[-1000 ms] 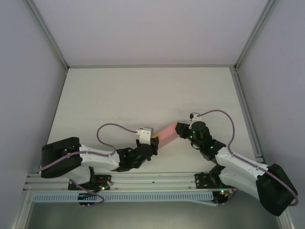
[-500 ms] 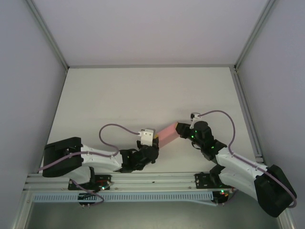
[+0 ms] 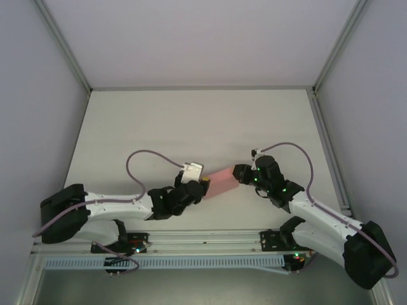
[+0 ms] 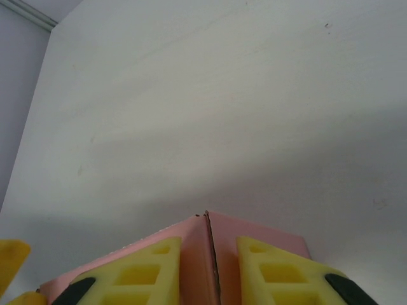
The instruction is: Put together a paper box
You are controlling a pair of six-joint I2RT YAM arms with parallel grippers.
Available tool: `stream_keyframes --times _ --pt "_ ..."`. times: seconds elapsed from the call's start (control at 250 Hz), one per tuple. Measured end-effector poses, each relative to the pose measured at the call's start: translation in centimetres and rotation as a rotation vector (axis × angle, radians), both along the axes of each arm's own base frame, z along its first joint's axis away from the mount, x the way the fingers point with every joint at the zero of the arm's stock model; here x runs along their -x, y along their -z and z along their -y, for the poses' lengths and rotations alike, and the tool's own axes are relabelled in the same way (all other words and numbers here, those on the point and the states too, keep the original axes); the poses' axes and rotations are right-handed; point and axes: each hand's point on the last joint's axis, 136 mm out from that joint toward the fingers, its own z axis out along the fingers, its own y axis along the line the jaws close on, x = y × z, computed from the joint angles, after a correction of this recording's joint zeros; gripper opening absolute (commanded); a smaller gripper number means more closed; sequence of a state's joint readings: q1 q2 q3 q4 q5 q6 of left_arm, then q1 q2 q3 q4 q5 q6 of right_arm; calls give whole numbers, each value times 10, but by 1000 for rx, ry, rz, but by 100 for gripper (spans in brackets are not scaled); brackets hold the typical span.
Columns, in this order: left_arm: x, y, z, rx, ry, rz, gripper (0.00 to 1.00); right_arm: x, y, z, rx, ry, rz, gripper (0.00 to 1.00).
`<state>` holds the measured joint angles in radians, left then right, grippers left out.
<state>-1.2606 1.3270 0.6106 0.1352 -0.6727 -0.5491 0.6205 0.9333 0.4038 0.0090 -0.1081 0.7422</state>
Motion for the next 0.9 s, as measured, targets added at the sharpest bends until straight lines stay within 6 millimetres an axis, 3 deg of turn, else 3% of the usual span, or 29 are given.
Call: stream_keyframes --times 0.1,0.148,0.276,0.383,0.403,0.439,0.591,0.679,0.763,0.898 --pt "-9 -23 3 28 37 2 85 -1 -9 -5 19 -13 -20 47" --pt "-12 -41 5 54 61 15 99 -4 -18 -6 21 -15 -14 50" --pt "-26 -92 2 164 51 39 99 -13 -43 -8 29 -8 29 58" --pt "-56 -122 -22 238 -57 22 100 -16 -52 -4 69 -7 54 88" --pt "-62 -125 -28 248 -81 11 100 -16 -53 -4 83 -21 65 99" --pt "-74 -127 -41 263 -130 -10 99 -15 -55 -6 107 -56 84 100" --pt "-120 -111 -113 337 -319 -165 100 -1 -72 -30 254 -402 211 100" --pt "-133 -91 -145 365 -399 -262 100 8 -82 -49 350 -685 321 100" --pt "-135 -71 -153 373 -413 -353 100 20 -86 -63 435 -953 439 100" --pt "-130 -49 -147 369 -381 -460 100 33 -81 -74 540 -1250 572 100"
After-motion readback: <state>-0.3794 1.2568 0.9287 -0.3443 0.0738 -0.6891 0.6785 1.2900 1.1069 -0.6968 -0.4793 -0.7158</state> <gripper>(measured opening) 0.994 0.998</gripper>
